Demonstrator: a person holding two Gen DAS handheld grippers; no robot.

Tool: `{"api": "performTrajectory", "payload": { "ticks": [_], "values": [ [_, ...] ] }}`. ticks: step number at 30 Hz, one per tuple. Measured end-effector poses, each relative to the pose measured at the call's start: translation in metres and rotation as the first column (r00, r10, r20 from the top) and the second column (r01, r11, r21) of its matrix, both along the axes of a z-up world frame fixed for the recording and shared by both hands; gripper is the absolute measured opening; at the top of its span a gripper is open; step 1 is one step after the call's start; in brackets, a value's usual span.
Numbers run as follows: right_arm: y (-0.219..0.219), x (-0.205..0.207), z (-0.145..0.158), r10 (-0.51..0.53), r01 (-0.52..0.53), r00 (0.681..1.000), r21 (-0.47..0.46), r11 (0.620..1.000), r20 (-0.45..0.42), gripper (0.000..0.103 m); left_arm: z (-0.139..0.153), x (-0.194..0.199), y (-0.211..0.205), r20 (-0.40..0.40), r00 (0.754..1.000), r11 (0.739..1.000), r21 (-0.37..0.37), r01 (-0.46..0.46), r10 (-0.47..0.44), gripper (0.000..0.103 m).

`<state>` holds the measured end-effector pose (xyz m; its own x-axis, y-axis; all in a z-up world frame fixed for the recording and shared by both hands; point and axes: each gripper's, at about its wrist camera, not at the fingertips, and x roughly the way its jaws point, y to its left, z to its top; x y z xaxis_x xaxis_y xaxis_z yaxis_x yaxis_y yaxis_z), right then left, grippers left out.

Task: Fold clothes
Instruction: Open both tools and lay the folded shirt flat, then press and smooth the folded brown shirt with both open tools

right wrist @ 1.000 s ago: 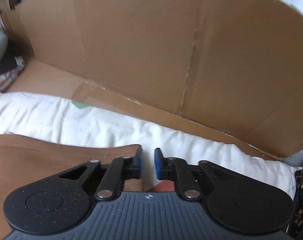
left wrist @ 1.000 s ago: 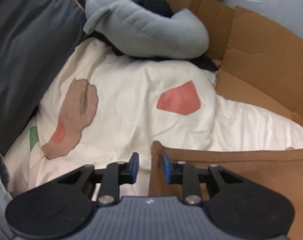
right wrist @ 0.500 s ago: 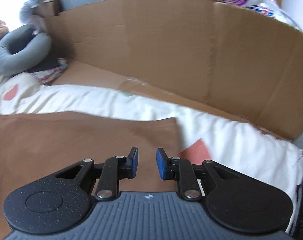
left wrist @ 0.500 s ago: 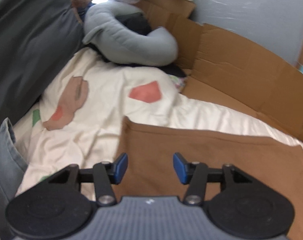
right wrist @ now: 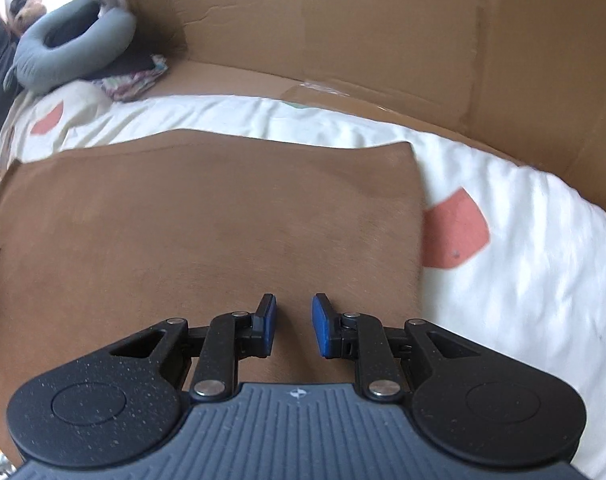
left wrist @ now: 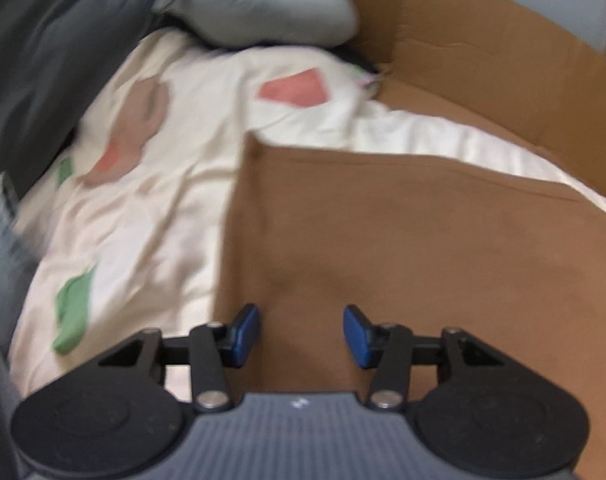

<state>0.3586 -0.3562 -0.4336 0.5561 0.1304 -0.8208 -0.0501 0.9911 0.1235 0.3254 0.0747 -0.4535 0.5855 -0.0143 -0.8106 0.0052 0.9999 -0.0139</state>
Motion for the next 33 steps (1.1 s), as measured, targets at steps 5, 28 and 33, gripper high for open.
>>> {"api": "performTrajectory", "payload": {
  "ticks": [5, 28, 33],
  "values": [
    [-0.014, -0.01, 0.006, -0.016, 0.016, 1.0, -0.033, 0.999, -0.011, 0.026, 0.009, -0.011, 0.015, -0.004, 1.0, 0.999, 0.028, -0.021, 0.021, 0.046],
    [-0.024, -0.116, 0.047, -0.04, 0.041, 0.996, -0.012, 0.999, 0.074, 0.026, 0.062, -0.103, -0.004, 0.048, 0.999, 0.996, -0.085, 0.011, -0.007, 0.046],
    [0.005, -0.121, 0.04, 0.017, -0.017, 0.998, -0.002, 1.0, 0.054, 0.027, 0.047, -0.113, -0.034, 0.034, 0.998, 0.99, -0.123, 0.063, -0.059, 0.046]
  ]
}}
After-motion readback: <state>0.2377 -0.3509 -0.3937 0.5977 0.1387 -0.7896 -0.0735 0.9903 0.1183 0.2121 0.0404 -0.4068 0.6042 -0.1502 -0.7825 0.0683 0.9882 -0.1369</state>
